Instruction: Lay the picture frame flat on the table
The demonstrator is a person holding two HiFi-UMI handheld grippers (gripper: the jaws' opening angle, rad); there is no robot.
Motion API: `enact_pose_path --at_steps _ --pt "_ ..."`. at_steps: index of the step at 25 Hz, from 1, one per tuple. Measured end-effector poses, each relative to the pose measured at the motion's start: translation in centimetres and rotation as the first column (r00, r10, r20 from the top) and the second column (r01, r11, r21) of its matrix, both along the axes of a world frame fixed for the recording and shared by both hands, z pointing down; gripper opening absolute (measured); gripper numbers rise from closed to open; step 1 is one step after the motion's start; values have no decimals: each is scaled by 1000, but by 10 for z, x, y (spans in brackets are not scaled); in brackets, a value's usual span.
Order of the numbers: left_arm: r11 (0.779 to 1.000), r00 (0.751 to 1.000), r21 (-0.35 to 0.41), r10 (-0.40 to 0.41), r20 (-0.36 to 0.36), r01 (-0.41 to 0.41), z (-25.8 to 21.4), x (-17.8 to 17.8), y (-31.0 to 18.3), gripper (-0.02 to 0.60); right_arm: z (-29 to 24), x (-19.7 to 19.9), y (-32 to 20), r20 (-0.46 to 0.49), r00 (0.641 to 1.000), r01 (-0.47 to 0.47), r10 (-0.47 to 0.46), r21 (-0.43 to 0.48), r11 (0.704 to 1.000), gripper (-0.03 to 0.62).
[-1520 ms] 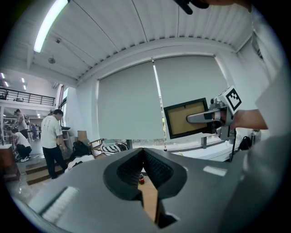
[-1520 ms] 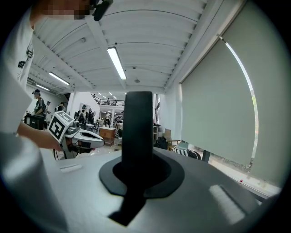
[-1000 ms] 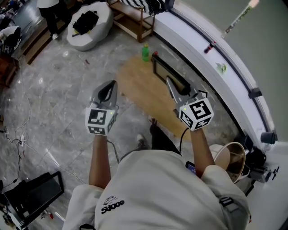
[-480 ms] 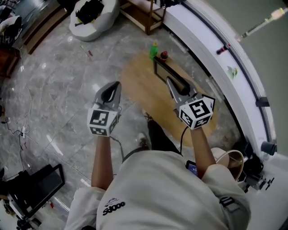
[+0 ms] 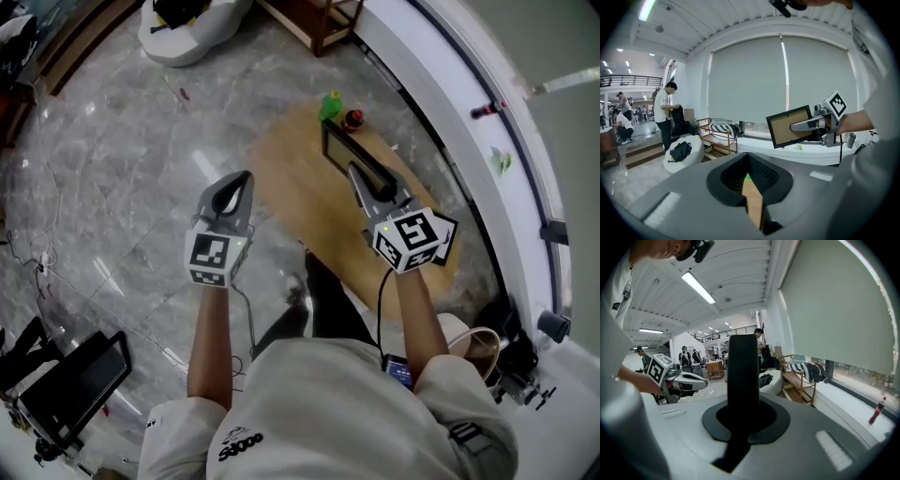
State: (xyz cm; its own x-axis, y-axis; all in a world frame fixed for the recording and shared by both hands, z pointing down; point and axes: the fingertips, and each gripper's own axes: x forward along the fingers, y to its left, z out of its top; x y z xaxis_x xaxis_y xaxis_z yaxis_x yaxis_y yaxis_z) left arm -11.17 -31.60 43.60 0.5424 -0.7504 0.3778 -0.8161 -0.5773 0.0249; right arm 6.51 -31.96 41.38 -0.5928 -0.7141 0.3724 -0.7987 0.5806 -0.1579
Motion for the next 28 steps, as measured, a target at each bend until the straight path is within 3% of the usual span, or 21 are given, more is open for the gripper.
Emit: enact_pose_path --at_steps 15,28 --pt "996 998 -73 -59 29 61 116 -2 -54 8 137 -9 -63 47 999 1 6 -147 989 14" --pt "978 997 -190 -76 29 80 232 -8 -60 9 276 -35 -70 69 998 30 -7 -337 941 14"
